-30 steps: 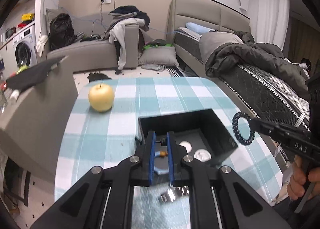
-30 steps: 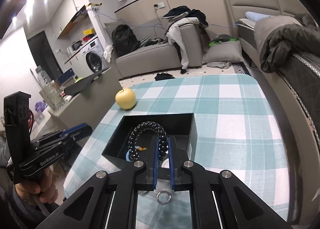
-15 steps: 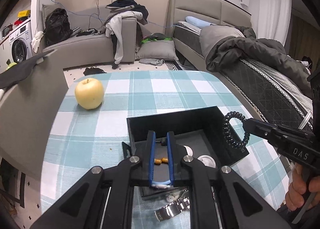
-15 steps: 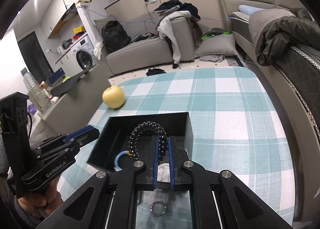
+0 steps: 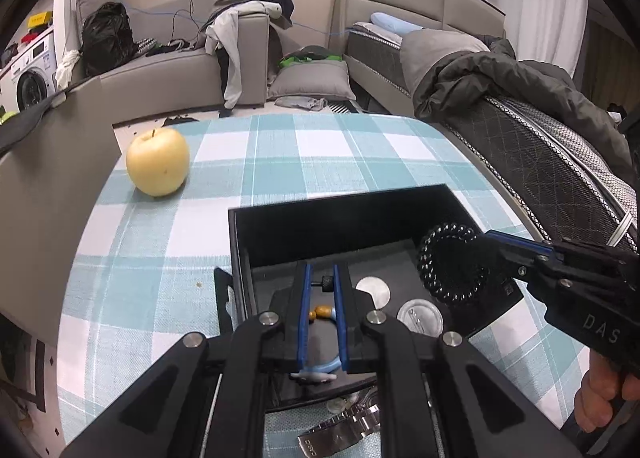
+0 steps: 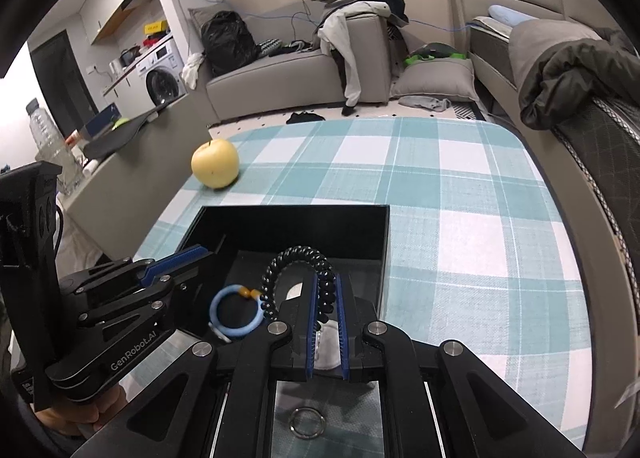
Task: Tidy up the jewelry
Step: 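Lower the stud into the black box with the left tool while the right tool lowers the beaded bracelet in, then open both tools and withdraw them from the black box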
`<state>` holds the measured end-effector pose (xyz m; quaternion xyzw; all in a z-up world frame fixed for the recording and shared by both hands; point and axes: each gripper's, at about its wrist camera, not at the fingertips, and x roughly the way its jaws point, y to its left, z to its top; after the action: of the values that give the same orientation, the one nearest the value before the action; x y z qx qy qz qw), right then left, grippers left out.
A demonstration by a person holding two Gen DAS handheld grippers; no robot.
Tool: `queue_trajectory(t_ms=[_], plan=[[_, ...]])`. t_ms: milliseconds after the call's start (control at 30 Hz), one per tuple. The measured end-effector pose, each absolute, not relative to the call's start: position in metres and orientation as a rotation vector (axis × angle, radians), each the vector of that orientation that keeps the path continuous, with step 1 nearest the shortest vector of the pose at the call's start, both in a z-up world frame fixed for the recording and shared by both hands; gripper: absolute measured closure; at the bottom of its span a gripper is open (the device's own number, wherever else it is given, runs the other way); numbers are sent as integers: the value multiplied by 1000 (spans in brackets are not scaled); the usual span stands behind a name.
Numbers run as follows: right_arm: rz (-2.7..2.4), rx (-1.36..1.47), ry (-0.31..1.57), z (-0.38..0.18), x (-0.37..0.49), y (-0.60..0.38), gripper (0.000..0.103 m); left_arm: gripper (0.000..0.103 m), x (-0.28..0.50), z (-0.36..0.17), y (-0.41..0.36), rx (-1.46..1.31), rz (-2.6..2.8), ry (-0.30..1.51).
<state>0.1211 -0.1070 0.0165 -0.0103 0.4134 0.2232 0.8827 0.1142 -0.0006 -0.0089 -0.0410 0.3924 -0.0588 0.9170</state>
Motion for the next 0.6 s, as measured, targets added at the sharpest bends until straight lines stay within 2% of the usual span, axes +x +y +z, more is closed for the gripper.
queue_trajectory(t_ms=[333,500,600], plan=[[475,-59,866,12,112,-102,94,96,111,-10,-8,-77,-132,813],[479,-48,839,21,110,-106,88,96,113,-10,-11,-80,-144,824],[461,-53,832,21,108,-110,80,87,115,-11,-12,-89,-147,839]])
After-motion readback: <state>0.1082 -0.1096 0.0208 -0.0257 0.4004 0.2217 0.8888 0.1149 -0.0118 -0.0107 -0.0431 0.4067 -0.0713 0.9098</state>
